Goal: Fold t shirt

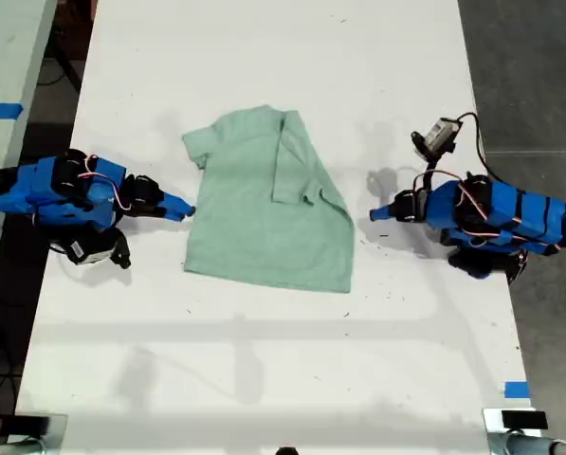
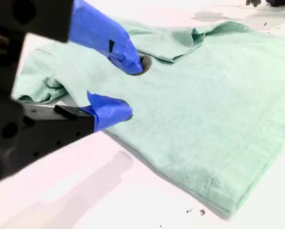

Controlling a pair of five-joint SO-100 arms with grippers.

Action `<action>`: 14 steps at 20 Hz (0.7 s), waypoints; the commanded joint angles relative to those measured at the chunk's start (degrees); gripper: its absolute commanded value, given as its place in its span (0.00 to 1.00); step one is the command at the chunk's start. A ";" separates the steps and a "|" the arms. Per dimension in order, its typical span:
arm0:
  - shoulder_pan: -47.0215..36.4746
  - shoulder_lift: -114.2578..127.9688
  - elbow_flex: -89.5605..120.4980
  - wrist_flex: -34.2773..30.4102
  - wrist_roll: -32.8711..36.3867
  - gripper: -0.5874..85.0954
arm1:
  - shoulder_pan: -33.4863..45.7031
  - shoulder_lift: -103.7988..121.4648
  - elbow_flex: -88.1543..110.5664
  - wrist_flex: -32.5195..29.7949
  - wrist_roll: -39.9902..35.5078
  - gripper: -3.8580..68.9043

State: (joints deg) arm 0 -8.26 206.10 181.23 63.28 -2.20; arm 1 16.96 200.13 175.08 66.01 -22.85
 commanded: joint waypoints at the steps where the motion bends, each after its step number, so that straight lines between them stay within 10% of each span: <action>1: -0.26 0.44 -0.70 -0.09 0.00 0.14 | 0.35 0.88 3.08 -0.88 0.09 0.04; 14: -0.26 0.44 -0.70 -0.09 0.00 0.14 | 0.35 0.88 3.08 -0.44 0.70 0.04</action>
State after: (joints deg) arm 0 -8.26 206.10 181.23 63.28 -2.20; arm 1 16.96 200.13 175.08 66.01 -22.76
